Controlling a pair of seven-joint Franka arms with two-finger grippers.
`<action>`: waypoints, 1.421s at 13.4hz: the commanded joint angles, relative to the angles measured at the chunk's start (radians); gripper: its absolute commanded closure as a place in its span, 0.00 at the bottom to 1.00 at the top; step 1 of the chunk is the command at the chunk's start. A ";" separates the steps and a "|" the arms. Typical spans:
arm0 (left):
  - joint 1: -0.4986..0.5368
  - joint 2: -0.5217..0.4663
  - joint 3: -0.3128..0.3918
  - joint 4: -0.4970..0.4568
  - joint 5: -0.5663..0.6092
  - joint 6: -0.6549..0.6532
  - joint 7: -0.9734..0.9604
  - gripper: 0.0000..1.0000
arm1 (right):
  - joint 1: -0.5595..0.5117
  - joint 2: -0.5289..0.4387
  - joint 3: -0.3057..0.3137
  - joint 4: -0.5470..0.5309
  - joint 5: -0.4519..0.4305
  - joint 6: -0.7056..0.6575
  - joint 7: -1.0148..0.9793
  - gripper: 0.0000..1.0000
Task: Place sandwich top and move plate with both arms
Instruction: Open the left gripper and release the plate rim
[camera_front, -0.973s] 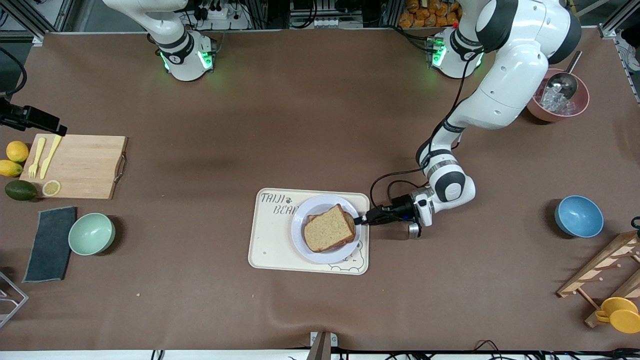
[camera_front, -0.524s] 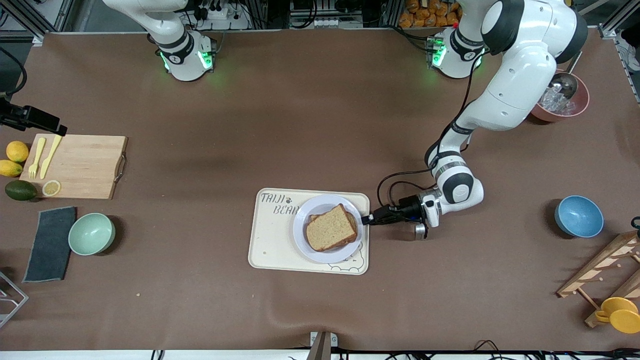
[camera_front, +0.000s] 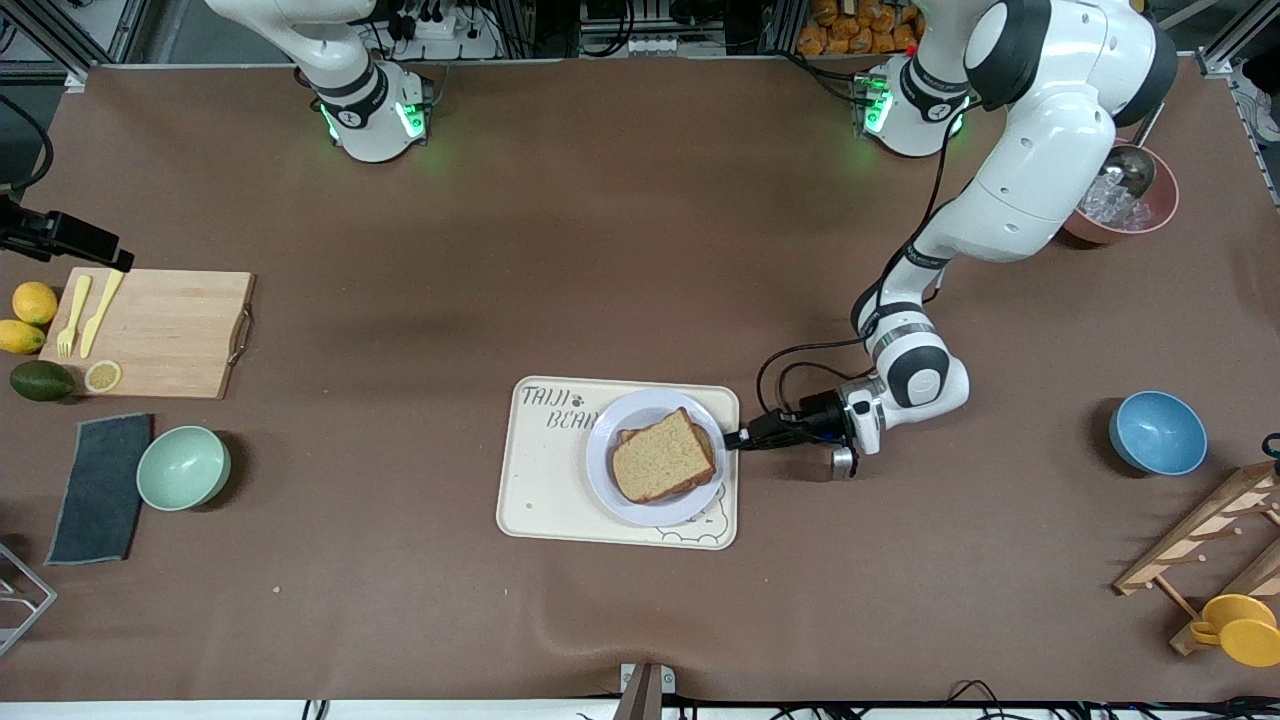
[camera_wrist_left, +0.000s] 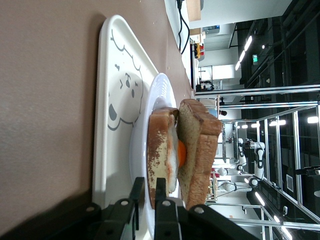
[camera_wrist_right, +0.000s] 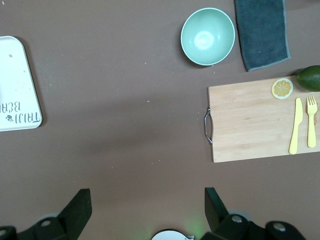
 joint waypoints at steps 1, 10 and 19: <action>0.072 -0.008 0.004 -0.020 0.111 0.013 -0.028 0.87 | -0.014 -0.003 0.007 0.010 0.012 -0.013 0.004 0.00; 0.121 -0.027 0.002 0.080 0.356 0.013 -0.255 0.88 | -0.013 -0.002 0.007 0.010 0.012 -0.014 0.004 0.00; 0.117 -0.056 0.004 0.137 0.410 0.013 -0.432 0.89 | -0.013 -0.002 0.007 0.010 0.010 -0.014 0.006 0.00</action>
